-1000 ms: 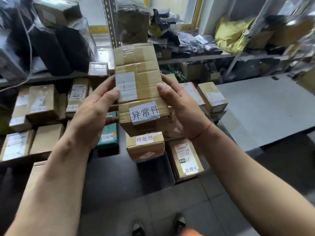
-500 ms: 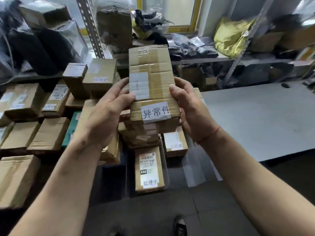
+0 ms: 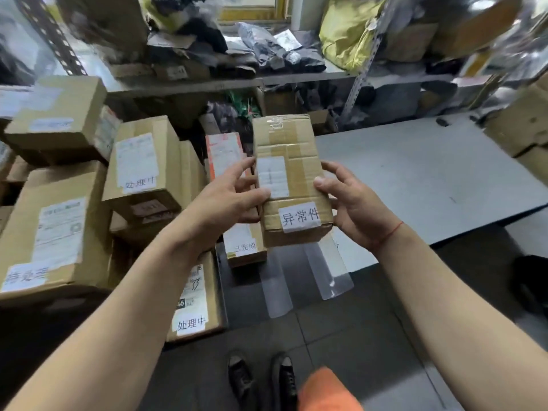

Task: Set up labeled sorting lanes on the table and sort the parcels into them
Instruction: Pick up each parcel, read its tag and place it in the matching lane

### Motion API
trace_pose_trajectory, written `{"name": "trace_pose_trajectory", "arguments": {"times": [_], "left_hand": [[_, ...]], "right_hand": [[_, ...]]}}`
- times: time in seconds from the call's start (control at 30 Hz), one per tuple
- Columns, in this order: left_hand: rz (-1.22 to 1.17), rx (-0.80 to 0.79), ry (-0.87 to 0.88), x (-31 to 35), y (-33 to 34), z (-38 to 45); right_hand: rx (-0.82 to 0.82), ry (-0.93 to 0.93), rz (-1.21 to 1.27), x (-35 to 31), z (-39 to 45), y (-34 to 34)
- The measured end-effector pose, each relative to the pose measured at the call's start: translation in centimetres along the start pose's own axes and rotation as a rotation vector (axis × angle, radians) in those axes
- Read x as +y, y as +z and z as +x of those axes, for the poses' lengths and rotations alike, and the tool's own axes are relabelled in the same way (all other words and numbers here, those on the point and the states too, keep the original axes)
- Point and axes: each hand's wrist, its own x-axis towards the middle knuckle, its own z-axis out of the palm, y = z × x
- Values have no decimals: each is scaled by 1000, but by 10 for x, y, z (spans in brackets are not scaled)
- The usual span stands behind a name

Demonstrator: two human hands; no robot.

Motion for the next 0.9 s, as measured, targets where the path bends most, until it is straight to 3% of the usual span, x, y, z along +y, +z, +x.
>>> {"name": "trace_pose_trajectory", "arguments": {"times": [0.17,0.4,0.47,0.63,0.9], "left_hand": [[-61,87,-114,-40,35,17],[-263,154,-373,-79,101,11],[-427,211,-340,-85,120,13],[-938,549,-252,-91,183,12],[-1178,712,-190,-110,219,14]], "right_hand": [[46,84,134,32,7,-32],[-53,74,165,50,33,-69],[-84,87,177,54,38,-77],[-144,89,197,67,45,-92],[-241,194,144,86,47,-111]]}}
